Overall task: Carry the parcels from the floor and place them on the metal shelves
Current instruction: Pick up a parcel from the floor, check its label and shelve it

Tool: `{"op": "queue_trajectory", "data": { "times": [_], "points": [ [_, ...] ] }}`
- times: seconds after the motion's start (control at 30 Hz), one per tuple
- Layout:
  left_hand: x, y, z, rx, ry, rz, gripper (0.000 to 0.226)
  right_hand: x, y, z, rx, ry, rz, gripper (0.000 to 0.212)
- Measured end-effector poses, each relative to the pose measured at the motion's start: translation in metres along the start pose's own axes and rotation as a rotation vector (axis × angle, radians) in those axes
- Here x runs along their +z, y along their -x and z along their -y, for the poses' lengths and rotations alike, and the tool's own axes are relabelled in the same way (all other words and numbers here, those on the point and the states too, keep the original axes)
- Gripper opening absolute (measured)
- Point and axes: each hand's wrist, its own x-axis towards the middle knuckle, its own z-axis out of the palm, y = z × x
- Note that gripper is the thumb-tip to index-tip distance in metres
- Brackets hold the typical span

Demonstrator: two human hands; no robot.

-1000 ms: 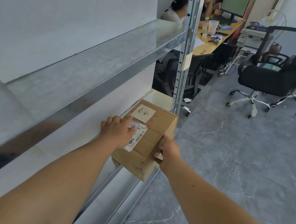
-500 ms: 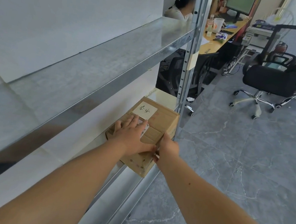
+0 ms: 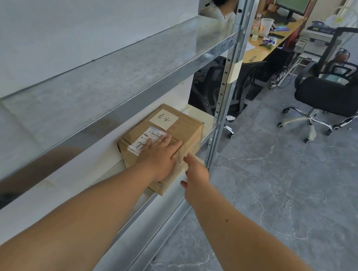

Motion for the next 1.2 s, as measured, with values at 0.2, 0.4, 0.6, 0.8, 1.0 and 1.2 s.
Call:
{"op": "queue_trajectory", "data": {
  "times": [0.2, 0.4, 0.6, 0.8, 1.0, 1.2],
  "points": [
    [0.001, -0.007, 0.002, -0.022, 0.006, -0.051, 0.06, 0.003, 0.001, -0.005, 0.026, 0.004, -0.004, 0.027],
    [0.002, -0.006, -0.002, -0.036, 0.032, -0.06, 0.067, 0.008, 0.0, -0.006, 0.063, -0.096, 0.049, 0.025],
    [0.001, -0.006, 0.003, -0.033, 0.132, -0.128, 0.056, 0.016, 0.004, -0.003, 0.058, -0.112, 0.077, 0.021],
    [-0.009, 0.007, -0.005, -0.116, 0.45, -0.246, 0.062, 0.015, 0.011, 0.005, 0.014, -0.081, 0.08, 0.013],
    [-0.025, 0.025, -0.016, -0.19, 0.848, -0.311, 0.058, 0.007, 0.028, 0.021, -0.033, -0.101, 0.084, 0.027],
    [-0.031, 0.039, -0.042, -0.304, 1.067, -0.383, 0.063, -0.002, 0.044, 0.038, -0.098, -0.115, 0.178, 0.027]
  ]
}}
